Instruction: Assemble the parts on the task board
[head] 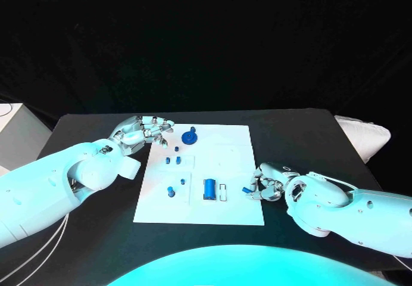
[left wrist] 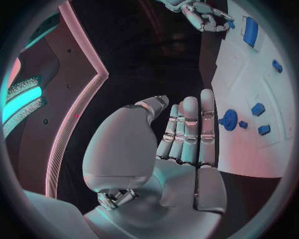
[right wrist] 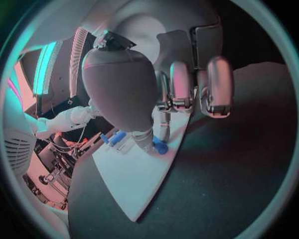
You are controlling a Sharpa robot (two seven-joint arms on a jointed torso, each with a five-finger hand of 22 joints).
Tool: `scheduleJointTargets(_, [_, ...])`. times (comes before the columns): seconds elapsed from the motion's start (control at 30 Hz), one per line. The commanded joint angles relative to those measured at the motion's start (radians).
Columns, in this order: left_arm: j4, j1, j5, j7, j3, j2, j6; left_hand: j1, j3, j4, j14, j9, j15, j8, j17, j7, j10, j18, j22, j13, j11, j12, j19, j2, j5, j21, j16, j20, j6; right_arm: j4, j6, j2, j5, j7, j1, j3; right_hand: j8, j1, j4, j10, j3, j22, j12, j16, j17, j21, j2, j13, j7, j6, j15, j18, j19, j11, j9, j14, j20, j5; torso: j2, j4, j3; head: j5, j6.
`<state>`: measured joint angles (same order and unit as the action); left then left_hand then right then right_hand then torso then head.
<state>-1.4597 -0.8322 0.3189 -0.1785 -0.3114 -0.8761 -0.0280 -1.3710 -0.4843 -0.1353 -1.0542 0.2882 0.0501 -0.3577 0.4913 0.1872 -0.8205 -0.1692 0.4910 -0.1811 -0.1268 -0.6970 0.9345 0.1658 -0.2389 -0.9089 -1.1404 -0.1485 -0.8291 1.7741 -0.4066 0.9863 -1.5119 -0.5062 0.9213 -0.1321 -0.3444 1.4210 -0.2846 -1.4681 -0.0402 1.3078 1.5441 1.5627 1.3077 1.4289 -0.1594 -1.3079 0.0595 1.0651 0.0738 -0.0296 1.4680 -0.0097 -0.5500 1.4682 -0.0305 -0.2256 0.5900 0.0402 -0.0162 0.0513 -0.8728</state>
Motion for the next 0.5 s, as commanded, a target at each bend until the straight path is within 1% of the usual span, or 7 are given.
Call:
scheduleJointTargets(0.03, [-0.004, 0.0, 0.004, -0.004, 0.0, 0.0, 0.015, 0.004, -0.002, -0.006, 0.006, -0.002, 0.002, -0.005, 0.0, 0.001, 0.003, -0.015, -0.001, 0.002, 0.003, -0.006, 0.007, -0.006, 0.0, 0.004, 0.001, 0.0, 0.008, -0.015, 0.082, -0.006, -0.045, -0.029, -0.009, -0.007, 0.013, 0.052, -0.002, -0.09, -0.065, 0.207, 0.0, 0.005, 0.259, -0.001, -0.016, -0.249, 0.002, 0.001, 0.005, 0.002, 0.073, -0.004, 0.027, 0.101, 0.005, -0.027, -0.001, -0.0009, 0.0001, -0.001, 0.0])
scheduleJointTargets(0.07, [-0.004, 0.0, 0.004, -0.005, 0.0, -0.001, 0.014, 0.004, -0.003, -0.006, 0.006, -0.002, 0.002, -0.005, 0.0, 0.001, 0.003, -0.015, -0.002, 0.002, 0.003, -0.006, 0.007, -0.006, 0.0, 0.004, 0.001, 0.0, 0.008, -0.016, 0.089, -0.008, -0.051, -0.029, -0.01, -0.007, 0.017, 0.071, 0.002, -0.089, -0.093, 0.206, -0.002, 0.006, 0.259, -0.003, -0.025, -0.249, 0.002, 0.002, 0.005, 0.002, 0.072, -0.004, 0.031, 0.102, 0.005, -0.066, -0.001, -0.0009, 0.0001, -0.002, 0.0])
scheduleJointTargets(0.13, [-0.006, 0.0, 0.006, -0.007, 0.0, -0.001, 0.015, 0.001, -0.004, -0.007, 0.007, -0.002, 0.002, -0.006, 0.0, 0.001, 0.003, -0.015, -0.002, 0.002, 0.003, -0.007, 0.007, -0.009, 0.0, 0.005, 0.001, 0.0, 0.008, -0.018, 0.098, -0.012, -0.064, -0.029, -0.011, -0.007, 0.022, 0.082, -0.001, -0.089, -0.133, 0.206, -0.002, 0.006, 0.26, -0.005, -0.043, -0.248, 0.005, 0.007, 0.002, 0.001, 0.071, -0.002, 0.037, 0.102, 0.004, -0.103, -0.001, -0.0015, 0.0004, -0.003, 0.0])
scheduleJointTargets(0.17, [-0.007, 0.0, 0.007, -0.008, 0.0, -0.001, 0.015, 0.001, -0.004, -0.007, 0.007, -0.002, 0.002, -0.006, 0.0, 0.001, 0.003, -0.015, -0.002, 0.002, 0.003, -0.007, 0.007, -0.009, 0.0, 0.005, 0.001, 0.0, 0.008, -0.018, 0.101, -0.014, -0.072, -0.029, -0.012, -0.007, 0.024, 0.088, 0.001, -0.089, -0.156, 0.206, -0.003, 0.007, 0.261, -0.006, -0.054, -0.248, 0.005, 0.009, 0.001, 0.001, 0.071, -0.001, 0.04, 0.102, 0.003, -0.111, -0.001, -0.0012, 0.0004, -0.003, 0.0])
scheduleJointTargets(0.3, [-0.009, 0.001, 0.008, -0.009, 0.0, -0.001, 0.018, 0.001, -0.004, -0.007, 0.007, -0.002, 0.002, -0.006, 0.0, 0.001, 0.003, -0.015, -0.002, 0.002, 0.003, -0.007, 0.007, -0.009, 0.0, 0.005, 0.001, 0.0, 0.008, -0.018, 0.111, -0.019, -0.098, -0.028, -0.014, -0.007, 0.027, 0.088, 0.002, -0.087, -0.186, 0.206, -0.006, 0.007, 0.262, -0.009, -0.072, -0.247, 0.008, 0.01, 0.0, 0.001, 0.071, 0.001, 0.043, 0.102, 0.002, -0.112, -0.001, -0.0014, 0.0009, -0.002, 0.0])
scheduleJointTargets(0.47, [-0.009, 0.001, 0.009, -0.01, 0.0, -0.001, 0.017, 0.001, -0.004, -0.007, 0.007, -0.002, 0.002, -0.006, 0.0, 0.001, 0.003, -0.015, -0.002, 0.002, 0.003, -0.007, 0.007, -0.009, 0.0, 0.005, 0.001, 0.0, 0.008, -0.014, 0.104, -0.023, -0.121, -0.026, -0.016, -0.007, 0.03, 0.075, -0.002, -0.086, -0.2, 0.206, -0.007, 0.007, 0.262, -0.009, -0.079, -0.246, 0.01, 0.01, -0.001, 0.001, 0.071, 0.002, 0.045, 0.102, 0.001, -0.11, 0.0, -0.0021, 0.0008, -0.001, 0.0])
scheduleJointTargets(0.5, [-0.009, 0.001, 0.009, -0.01, 0.0, -0.001, 0.018, 0.001, -0.004, -0.007, 0.007, -0.002, 0.002, -0.006, 0.0, 0.001, 0.003, -0.015, -0.002, 0.002, 0.003, -0.007, 0.007, -0.009, 0.0, 0.005, 0.001, 0.0, 0.008, -0.011, 0.1, -0.024, -0.126, -0.026, -0.016, -0.007, 0.032, 0.056, -0.003, -0.087, -0.215, 0.206, -0.007, 0.007, 0.262, -0.01, -0.083, -0.246, 0.01, 0.01, -0.002, 0.001, 0.071, 0.003, 0.047, 0.102, -0.001, -0.127, -0.001, -0.002, 0.001, -0.001, 0.0])
